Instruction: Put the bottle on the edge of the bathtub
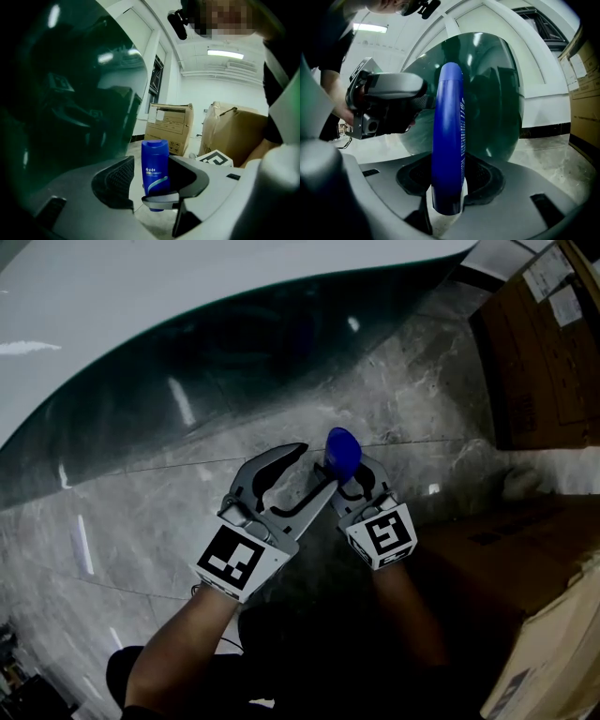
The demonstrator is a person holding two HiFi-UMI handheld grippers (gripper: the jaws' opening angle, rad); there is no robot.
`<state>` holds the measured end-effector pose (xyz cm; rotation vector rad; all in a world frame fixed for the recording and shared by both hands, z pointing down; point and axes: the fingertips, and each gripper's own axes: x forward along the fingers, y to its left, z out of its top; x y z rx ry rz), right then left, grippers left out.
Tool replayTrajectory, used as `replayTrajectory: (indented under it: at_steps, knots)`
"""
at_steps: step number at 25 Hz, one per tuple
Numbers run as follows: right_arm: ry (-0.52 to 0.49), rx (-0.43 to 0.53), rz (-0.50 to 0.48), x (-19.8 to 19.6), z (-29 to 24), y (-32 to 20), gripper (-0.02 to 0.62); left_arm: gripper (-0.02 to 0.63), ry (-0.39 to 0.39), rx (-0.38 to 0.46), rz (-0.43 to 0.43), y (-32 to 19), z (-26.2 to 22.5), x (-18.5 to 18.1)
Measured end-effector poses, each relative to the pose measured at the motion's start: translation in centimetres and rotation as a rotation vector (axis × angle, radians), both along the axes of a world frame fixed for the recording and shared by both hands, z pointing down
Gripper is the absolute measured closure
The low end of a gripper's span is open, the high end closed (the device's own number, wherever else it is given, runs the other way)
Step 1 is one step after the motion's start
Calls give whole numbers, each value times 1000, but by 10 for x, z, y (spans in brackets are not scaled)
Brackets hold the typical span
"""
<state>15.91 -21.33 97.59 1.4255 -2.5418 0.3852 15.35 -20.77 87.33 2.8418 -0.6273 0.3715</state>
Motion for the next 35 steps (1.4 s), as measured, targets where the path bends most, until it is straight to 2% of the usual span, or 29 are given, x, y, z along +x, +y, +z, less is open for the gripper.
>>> replayTrajectory:
  at_steps: [6, 9, 13, 21, 26, 28, 35]
  knots:
    - [-5, 45, -13, -4, -26, 0, 417, 307, 29, 12, 30, 2, -22, 21]
    - [6, 120, -24, -9, -44, -6, 417, 307, 32, 14, 19, 0, -29, 23]
    - [66, 147, -94, -26, -50, -2, 417, 308, 30, 44, 8, -4, -38, 19]
    - [4, 131, -110, -41, -49, 0, 413, 328, 17, 58, 17, -5, -38, 15]
    - [-41, 120, -125, -43, -52, 1, 410, 328, 43, 46, -20, -7, -41, 12]
    - [-40, 114, -125, -41, -51, 1, 385, 328, 52, 34, -40, -11, -40, 7]
    - [0, 103, -143, -40, -62, 1, 376, 328, 35, 45, -66, -26, -40, -15]
